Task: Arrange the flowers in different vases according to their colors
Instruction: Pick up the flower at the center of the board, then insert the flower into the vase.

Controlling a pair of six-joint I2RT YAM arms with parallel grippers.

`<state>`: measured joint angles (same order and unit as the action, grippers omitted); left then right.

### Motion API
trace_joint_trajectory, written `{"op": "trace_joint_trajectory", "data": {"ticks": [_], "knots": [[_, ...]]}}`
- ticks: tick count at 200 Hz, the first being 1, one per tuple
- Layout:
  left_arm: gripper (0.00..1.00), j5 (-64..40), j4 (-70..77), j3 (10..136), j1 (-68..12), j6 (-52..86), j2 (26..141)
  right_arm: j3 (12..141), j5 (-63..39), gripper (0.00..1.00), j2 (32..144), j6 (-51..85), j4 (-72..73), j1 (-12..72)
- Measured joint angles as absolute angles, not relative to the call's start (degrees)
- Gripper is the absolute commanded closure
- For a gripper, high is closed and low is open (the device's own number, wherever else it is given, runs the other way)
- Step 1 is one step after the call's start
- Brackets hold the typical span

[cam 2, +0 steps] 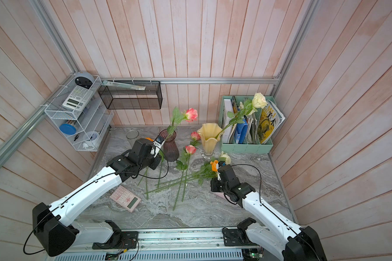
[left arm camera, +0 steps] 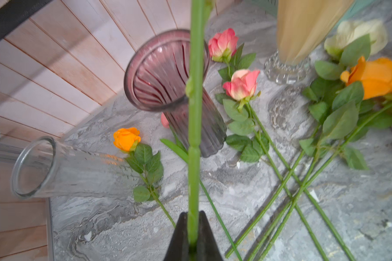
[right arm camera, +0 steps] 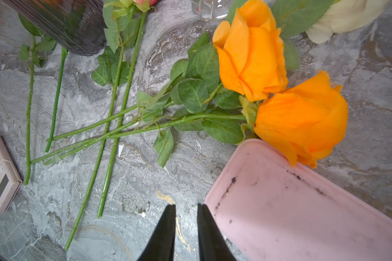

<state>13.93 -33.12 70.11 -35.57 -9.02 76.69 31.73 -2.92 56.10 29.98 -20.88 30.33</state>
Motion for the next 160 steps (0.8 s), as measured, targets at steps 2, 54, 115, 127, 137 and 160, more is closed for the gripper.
{"op": "trace_joint_trajectory", "data": {"ticks": [2,54,115,127,137,160], "knots": [[1.0,13.9,-32.9,70.4,-35.6,-8.9,76.8,31.7,-2.9,0.76,56.1,30.0,-20.9,30.3],[1.0,11.0,-22.2,81.8,-35.6,-5.8,77.6,31.7,-2.9,0.76,57.1,30.0,-20.6,30.3],[1.0,10.1,-2.5,87.7,-35.6,-4.4,83.1,31.7,-2.9,0.76,58.2,30.0,-19.5,30.3],[1.0,10.1,0.6,88.0,-35.6,-4.5,85.4,31.7,-2.9,0.76,58.4,30.0,-19.5,30.3],[1.0,10.3,3.0,88.1,-35.6,-4.8,87.4,31.7,-2.9,0.76,58.6,30.0,-19.4,30.3],[1.0,10.9,6.6,88.5,-35.4,-5.4,91.8,31.7,-3.0,0.76,59.2,30.0,-19.2,30.3]]}}
